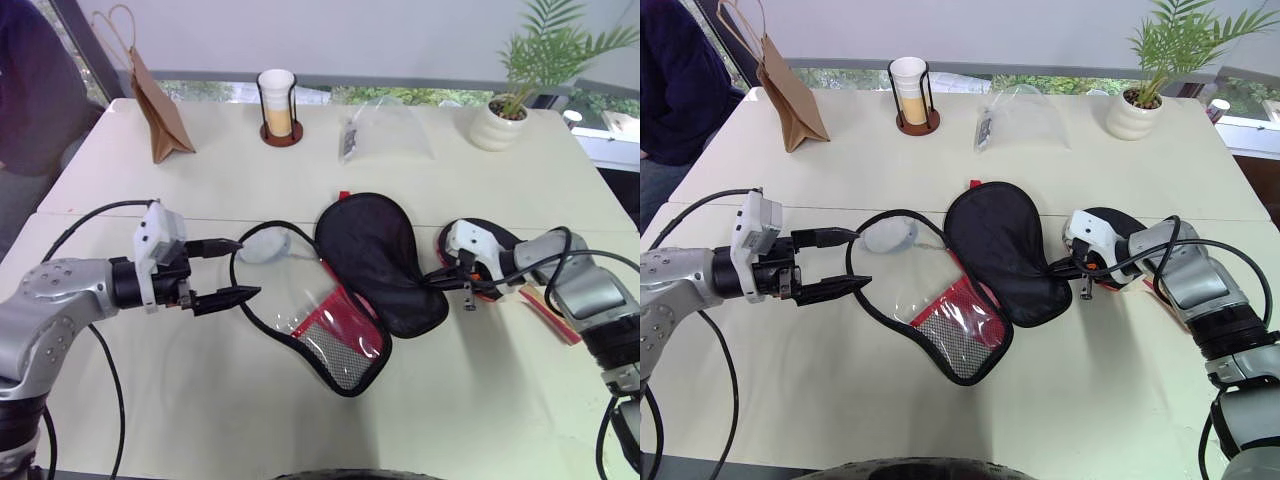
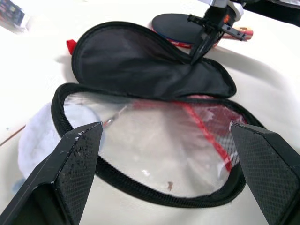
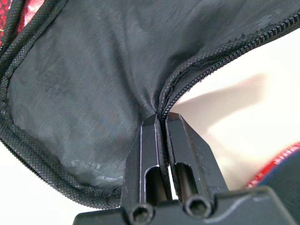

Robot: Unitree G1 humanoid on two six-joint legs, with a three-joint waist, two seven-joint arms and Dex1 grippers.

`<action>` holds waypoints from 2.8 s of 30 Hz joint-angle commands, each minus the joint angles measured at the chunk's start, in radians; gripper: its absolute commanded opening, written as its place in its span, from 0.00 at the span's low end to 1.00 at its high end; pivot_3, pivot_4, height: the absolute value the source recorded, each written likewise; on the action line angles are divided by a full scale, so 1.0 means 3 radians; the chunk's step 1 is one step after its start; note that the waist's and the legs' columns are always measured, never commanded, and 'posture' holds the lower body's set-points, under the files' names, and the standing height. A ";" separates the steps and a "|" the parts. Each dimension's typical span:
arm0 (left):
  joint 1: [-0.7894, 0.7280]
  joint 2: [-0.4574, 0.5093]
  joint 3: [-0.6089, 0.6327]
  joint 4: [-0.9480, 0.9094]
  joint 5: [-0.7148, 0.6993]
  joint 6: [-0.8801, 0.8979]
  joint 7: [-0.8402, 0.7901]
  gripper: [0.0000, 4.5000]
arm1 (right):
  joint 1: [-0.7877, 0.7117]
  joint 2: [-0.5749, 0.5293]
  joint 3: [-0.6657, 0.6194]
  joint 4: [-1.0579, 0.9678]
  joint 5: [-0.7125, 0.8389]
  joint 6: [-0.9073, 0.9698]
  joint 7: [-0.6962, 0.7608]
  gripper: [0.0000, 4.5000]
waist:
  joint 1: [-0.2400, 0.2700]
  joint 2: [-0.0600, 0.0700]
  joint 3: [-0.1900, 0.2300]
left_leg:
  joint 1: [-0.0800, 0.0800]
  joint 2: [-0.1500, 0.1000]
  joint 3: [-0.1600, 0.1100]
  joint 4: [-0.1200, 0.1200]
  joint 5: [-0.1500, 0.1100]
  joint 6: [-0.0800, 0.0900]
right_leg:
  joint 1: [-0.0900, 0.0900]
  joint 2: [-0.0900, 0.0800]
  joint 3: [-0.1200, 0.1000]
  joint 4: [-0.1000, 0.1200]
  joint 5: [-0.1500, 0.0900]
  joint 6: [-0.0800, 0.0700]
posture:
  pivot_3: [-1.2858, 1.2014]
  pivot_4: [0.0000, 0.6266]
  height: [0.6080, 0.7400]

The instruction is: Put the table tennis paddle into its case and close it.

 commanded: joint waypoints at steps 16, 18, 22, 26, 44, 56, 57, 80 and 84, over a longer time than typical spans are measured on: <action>-0.0317 -0.0139 -0.0232 0.0228 0.0145 -0.0171 -0.0127 1.00 | 0.1473 -0.0567 -0.2178 -0.1150 0.0168 0.1257 -0.0790 0.86 | 0.0077 0.0006 -0.0001 | 0.0007 0.0000 -0.0002 0.0001 -0.0003 0.0005 | 0.0013 0.0000 -0.0001 -0.0003 0.0000 0.0000 | 0.52 0.24 1.00; -0.0422 -0.0151 -0.0304 0.0315 0.0185 -0.0203 -0.0198 1.00 | 0.1802 -0.0578 -0.2305 -0.1027 0.0089 0.1216 -0.0786 0.86 | 0.0005 0.0006 -0.0002 | 0.0009 0.0000 0.0000 0.0001 -0.0004 0.0006 | 0.0014 0.0001 0.0000 -0.0005 0.0001 0.0002 | 0.52 0.24 1.00; -0.0527 -0.0173 -0.0383 0.0391 0.0226 -0.0230 -0.0281 1.00 | 0.2079 -0.0571 -0.2342 -0.0874 0.0057 0.1130 -0.0774 0.86 | 0.0056 0.0013 -0.0004 | 0.0005 0.0002 0.0000 0.0003 -0.0007 0.0012 | 0.0011 0.0006 0.0000 -0.0004 0.0001 0.0003 | 0.52 0.24 1.00; -0.0555 -0.0181 -0.0411 0.0399 0.0246 -0.0240 -0.0342 1.00 | 0.2194 -0.0590 -0.2313 -0.0728 0.0037 0.1053 -0.0776 0.86 | 0.0052 0.0012 -0.0003 | 0.0006 0.0002 0.0001 0.0007 -0.0009 0.0015 | 0.0014 0.0006 0.0001 -0.0007 0.0001 0.0004 | 0.52 0.24 1.00; -0.0481 -0.0085 -0.0475 0.0295 0.0271 -0.0293 -0.0724 1.00 | 0.2026 -0.0552 -0.2351 -0.0855 0.0253 0.1325 -0.0811 0.17 | 0.0062 0.0013 -0.0003 | 0.0006 0.0002 0.0001 0.0009 -0.0009 0.0015 | 0.0014 0.0007 0.0001 -0.0006 0.0001 0.0004 | 0.52 0.24 1.00; -0.0569 -0.0243 -0.0550 0.0356 0.0294 -0.0283 -0.0616 1.00 | 0.1170 0.0077 -0.2138 -0.2675 0.0959 0.3166 -0.1800 0.17 | 0.0072 0.0015 -0.0001 | 0.0004 0.0002 0.0000 0.0009 -0.0009 0.0015 | 0.0012 0.0007 0.0001 -0.0005 0.0001 0.0004 | 0.52 0.24 1.00; -0.0563 -0.0248 -0.0554 0.0351 0.0298 -0.0281 -0.0612 1.00 | 0.1095 0.0215 -0.2051 -0.2788 0.0978 0.3319 -0.1933 0.17 | 0.0078 0.0015 -0.0001 | 0.0003 0.0002 -0.0001 0.0009 -0.0009 0.0015 | 0.0012 0.0007 0.0000 -0.0005 0.0001 0.0004 | 0.52 0.24 1.00; -0.0372 -0.0218 -0.0433 0.0141 0.0215 -0.0171 -0.0424 1.00 | 0.0723 0.0899 -0.1071 -0.3039 0.0945 0.3899 -0.2787 0.17 | 0.0052 0.0016 -0.0001 | -0.0002 0.0000 -0.0001 0.0010 -0.0009 0.0015 | 0.0005 0.0005 0.0001 -0.0003 0.0002 0.0006 | 0.52 0.24 1.00; -0.0323 -0.0211 -0.0401 0.0097 0.0196 -0.0160 -0.0385 1.00 | 0.0685 0.0949 -0.0997 -0.3034 0.0954 0.3934 -0.2816 0.17 | 0.0051 0.0016 -0.0001 | -0.0002 0.0000 -0.0001 0.0010 -0.0009 0.0016 | 0.0005 0.0005 0.0001 -0.0003 0.0002 0.0005 | 0.52 0.24 1.00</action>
